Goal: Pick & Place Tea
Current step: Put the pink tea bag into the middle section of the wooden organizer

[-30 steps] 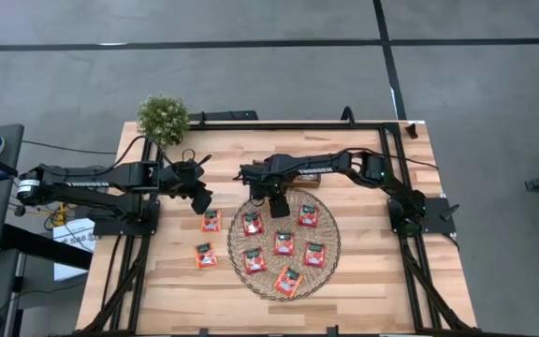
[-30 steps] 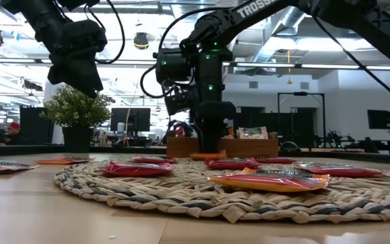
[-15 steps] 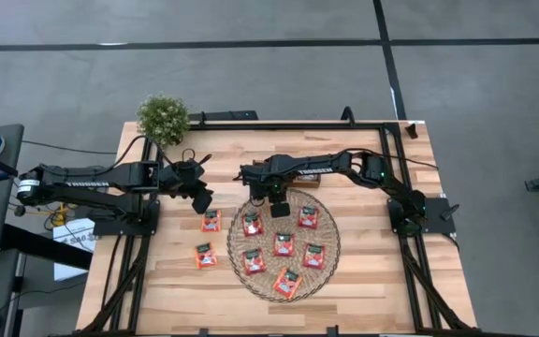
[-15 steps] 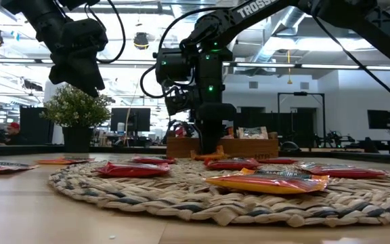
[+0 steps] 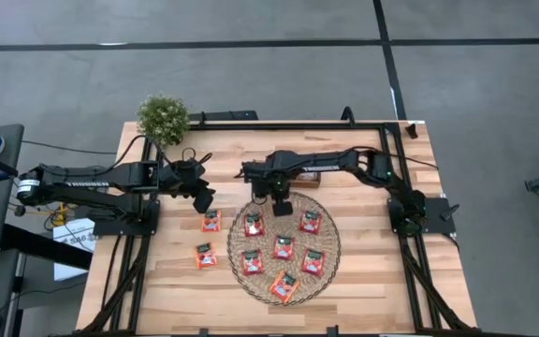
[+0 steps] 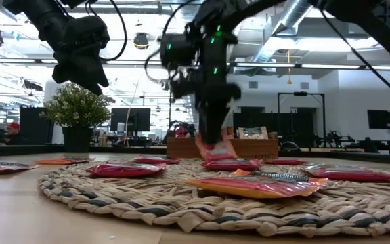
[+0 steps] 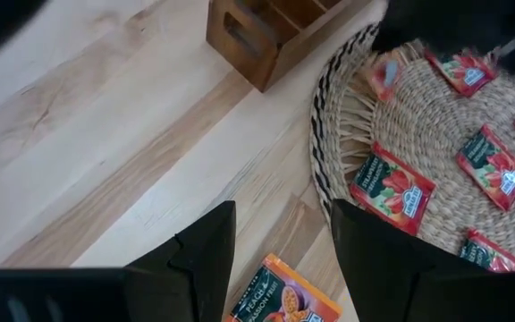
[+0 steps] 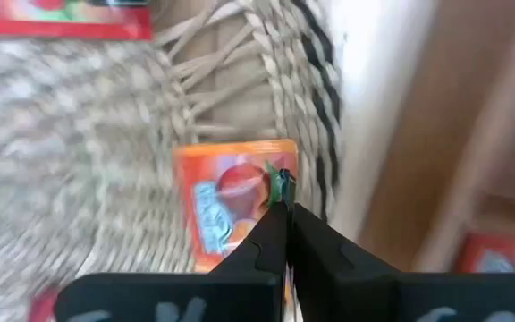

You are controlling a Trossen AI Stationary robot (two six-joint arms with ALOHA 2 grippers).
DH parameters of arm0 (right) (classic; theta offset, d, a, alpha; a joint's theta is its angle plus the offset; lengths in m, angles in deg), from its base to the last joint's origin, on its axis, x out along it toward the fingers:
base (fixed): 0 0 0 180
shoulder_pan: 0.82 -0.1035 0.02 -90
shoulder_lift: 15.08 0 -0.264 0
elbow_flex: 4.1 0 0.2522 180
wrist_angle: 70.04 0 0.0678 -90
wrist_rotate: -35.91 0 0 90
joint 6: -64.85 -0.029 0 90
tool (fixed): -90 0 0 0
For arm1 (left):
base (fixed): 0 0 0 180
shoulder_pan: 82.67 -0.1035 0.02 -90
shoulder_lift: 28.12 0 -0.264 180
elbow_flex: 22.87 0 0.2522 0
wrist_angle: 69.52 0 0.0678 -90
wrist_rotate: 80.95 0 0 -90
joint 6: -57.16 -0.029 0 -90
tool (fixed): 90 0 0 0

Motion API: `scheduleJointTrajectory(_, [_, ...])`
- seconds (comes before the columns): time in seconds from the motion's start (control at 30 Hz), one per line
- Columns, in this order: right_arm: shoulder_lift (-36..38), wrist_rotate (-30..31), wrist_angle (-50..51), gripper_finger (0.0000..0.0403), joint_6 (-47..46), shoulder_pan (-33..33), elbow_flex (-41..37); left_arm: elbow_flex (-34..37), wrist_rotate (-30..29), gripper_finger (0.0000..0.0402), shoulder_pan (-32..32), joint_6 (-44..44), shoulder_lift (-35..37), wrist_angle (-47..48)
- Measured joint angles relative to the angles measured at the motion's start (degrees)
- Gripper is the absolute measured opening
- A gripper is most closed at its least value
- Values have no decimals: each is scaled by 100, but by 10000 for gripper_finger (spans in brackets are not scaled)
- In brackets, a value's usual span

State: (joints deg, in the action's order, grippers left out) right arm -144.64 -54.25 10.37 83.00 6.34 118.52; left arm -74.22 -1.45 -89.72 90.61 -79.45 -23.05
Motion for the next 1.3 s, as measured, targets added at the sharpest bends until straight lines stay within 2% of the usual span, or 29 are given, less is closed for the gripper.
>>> scheduleJointTrajectory(0.27, [1028,10,260,1,-164,28,96,0,2,177,0,-54,0,-134])
scheduleJointTrajectory(0.47, [1525,651,354,1,-318,311,98,0,31,177,0,-85,0,-315])
scheduleJointTrajectory(0.53, [1583,661,414,1,-324,408,100,0,35,177,0,-85,0,-328])
scheduleJointTrajectory(0.9, [1331,315,352,0,-448,786,-120,0,39,177,0,-85,0,-330])
scheduleJointTrajectory(1.1, [1041,292,24,0,-466,828,-85,0,42,177,0,-126,0,-310])
scheduleJointTrajectory(1.3, [787,308,170,0,-457,832,-118,0,44,177,0,-159,0,-288])
